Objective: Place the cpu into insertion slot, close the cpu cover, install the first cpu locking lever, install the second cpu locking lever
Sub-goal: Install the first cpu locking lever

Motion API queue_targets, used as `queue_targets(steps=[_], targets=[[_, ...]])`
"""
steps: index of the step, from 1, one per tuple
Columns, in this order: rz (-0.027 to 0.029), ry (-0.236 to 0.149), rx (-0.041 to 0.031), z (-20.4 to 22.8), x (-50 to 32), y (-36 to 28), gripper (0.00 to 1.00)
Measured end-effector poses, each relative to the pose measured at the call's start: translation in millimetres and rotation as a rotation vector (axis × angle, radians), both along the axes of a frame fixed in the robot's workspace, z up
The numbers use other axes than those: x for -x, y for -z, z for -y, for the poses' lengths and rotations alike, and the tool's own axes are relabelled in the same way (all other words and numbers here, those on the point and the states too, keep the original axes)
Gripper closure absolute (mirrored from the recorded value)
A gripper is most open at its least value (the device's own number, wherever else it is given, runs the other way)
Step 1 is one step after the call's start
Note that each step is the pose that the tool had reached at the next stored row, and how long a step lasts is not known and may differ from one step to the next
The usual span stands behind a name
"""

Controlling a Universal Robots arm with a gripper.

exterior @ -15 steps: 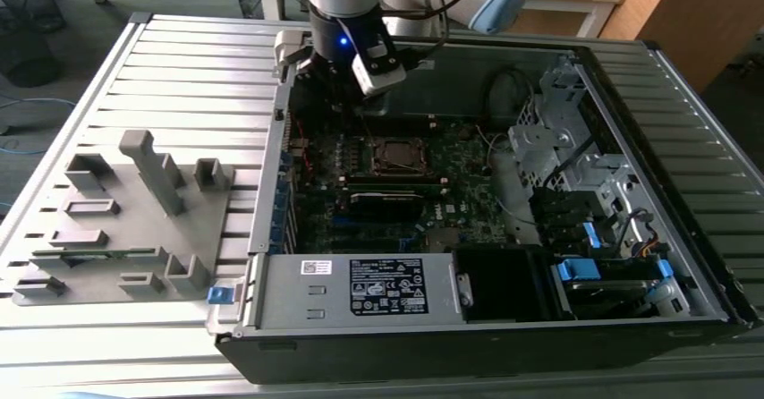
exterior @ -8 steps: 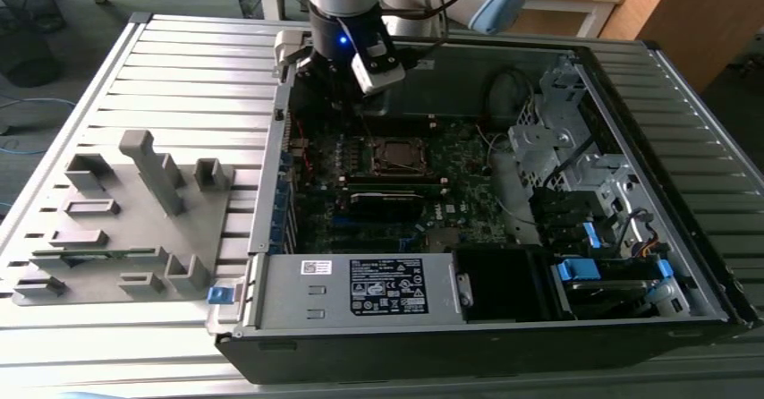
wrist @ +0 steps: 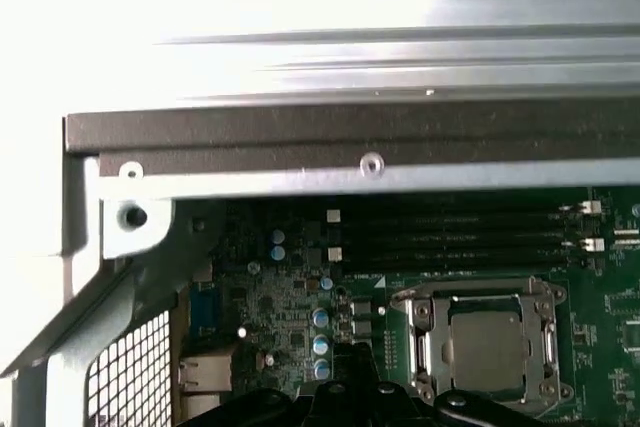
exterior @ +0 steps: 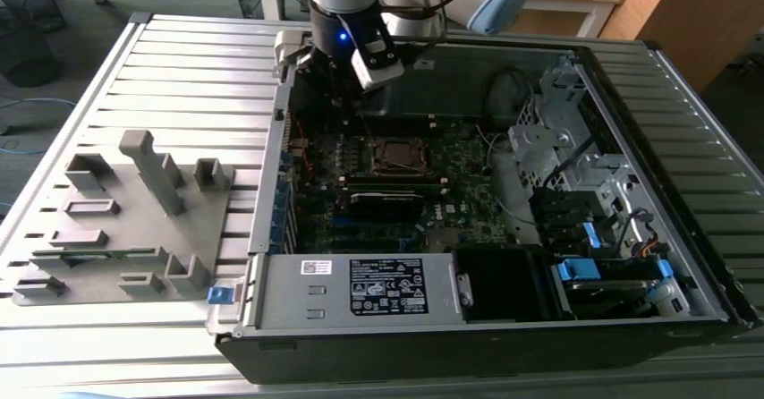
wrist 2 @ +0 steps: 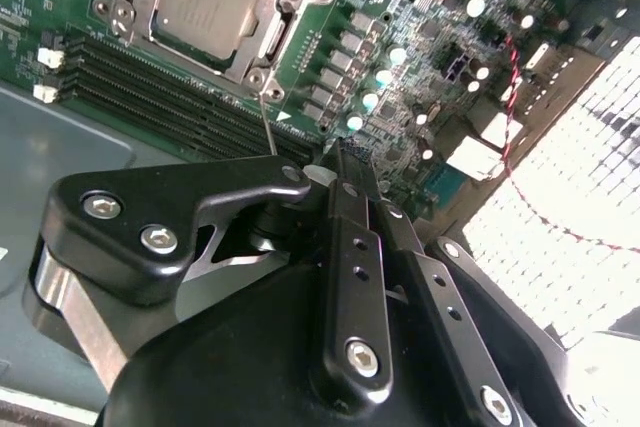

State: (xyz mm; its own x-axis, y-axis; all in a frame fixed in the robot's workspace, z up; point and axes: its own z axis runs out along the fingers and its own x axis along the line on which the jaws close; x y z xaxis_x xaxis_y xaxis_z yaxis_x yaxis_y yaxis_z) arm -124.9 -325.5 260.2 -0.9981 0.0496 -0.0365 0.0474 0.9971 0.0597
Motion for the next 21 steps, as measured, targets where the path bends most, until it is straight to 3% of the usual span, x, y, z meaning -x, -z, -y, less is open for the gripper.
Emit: queue_targets(steps=[7,16,21], targets=[[-0.0001,0.0,0.0,-6.7,0.4,5.9,0.9],[0.0,0.0,0.0,-19.2,0.6,7.8,0.9],[-0.0001,0.0,0.0001,-19.5,0.4,7.8,0.9]])
